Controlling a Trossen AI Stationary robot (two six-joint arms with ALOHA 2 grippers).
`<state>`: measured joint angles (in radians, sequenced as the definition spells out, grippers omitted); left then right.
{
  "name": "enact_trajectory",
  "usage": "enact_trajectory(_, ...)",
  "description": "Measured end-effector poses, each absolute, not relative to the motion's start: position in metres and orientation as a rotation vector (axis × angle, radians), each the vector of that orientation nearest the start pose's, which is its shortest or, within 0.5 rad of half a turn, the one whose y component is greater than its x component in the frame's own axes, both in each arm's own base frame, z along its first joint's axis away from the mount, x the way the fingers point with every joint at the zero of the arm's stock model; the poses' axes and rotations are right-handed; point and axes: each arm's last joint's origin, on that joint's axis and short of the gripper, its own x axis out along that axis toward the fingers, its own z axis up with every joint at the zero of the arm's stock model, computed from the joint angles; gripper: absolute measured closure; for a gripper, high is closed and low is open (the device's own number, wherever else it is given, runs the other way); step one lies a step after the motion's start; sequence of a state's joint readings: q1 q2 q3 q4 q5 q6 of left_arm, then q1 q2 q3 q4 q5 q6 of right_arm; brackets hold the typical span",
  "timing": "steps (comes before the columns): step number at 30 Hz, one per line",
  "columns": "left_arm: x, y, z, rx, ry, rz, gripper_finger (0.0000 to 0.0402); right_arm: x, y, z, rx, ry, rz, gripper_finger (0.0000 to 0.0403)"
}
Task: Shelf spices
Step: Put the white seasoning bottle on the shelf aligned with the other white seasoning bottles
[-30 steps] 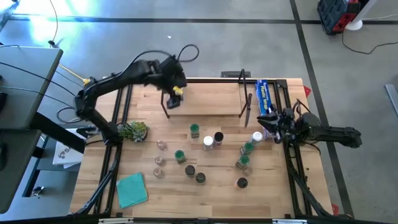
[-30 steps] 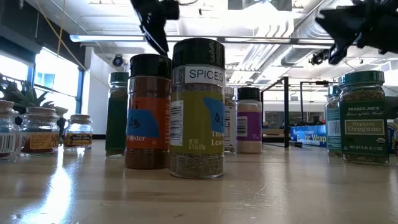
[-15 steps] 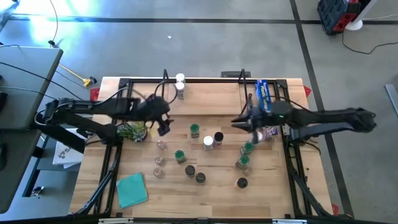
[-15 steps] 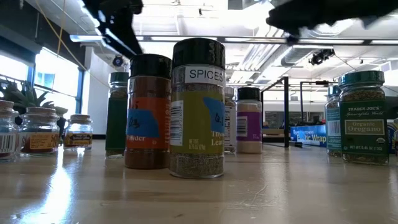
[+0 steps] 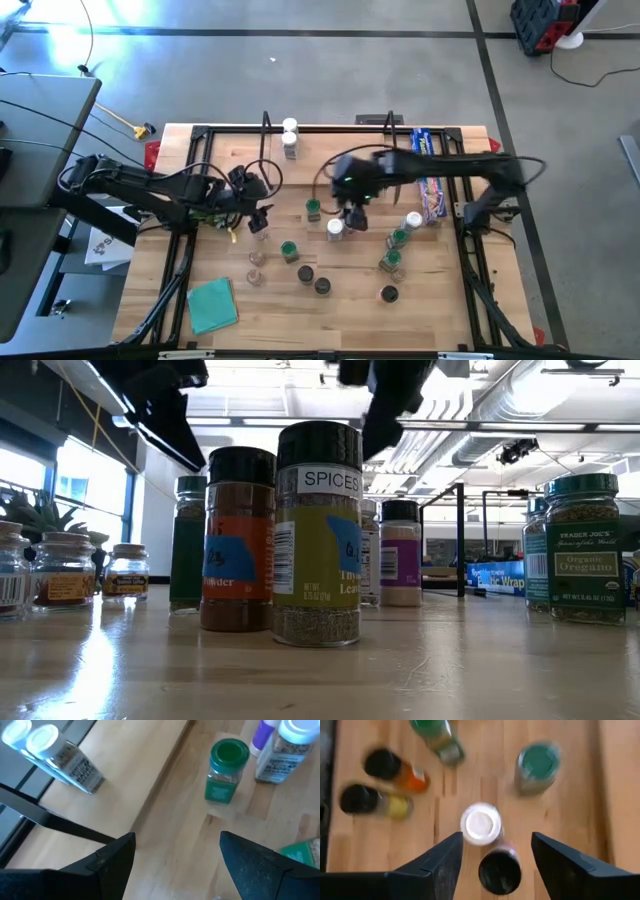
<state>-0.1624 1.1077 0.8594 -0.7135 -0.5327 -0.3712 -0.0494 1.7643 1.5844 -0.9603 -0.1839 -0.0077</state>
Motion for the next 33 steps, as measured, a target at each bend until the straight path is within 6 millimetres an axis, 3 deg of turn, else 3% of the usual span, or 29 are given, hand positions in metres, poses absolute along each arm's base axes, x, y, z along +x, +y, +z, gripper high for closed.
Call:
enact_trajectory(6, 0.203, -0.03, 0.257, 0.004, 0.849, 0.455, 0.0117, 0.401, 0.012, 0.257, 0.057, 1.362, 0.214, 0.0166)
enact_trajectory(12, 0.2, -0.035, 0.256, 0.033, 0.872, 0.441, 0.0117, 0.419, 0.027, 0.241, -0.044, 1.43, 0.15, 0.0166)
enact_trajectory(20, 0.2, -0.039, 0.257, 0.05, 0.858, 0.441, 0.0117, 0.422, 0.027, 0.24, -0.115, 1.419, 0.134, 0.0167)
enact_trajectory(27, 0.2, -0.04, 0.257, 0.053, 0.857, 0.439, 0.0117, 0.422, 0.031, 0.24, -0.346, 1.398, 0.308, 0.0167)
enact_trajectory(33, 0.2, -0.04, 0.257, 0.051, 0.855, 0.439, 0.0117, 0.423, 0.041, 0.255, -0.474, 1.365, 0.308, 0.0167)
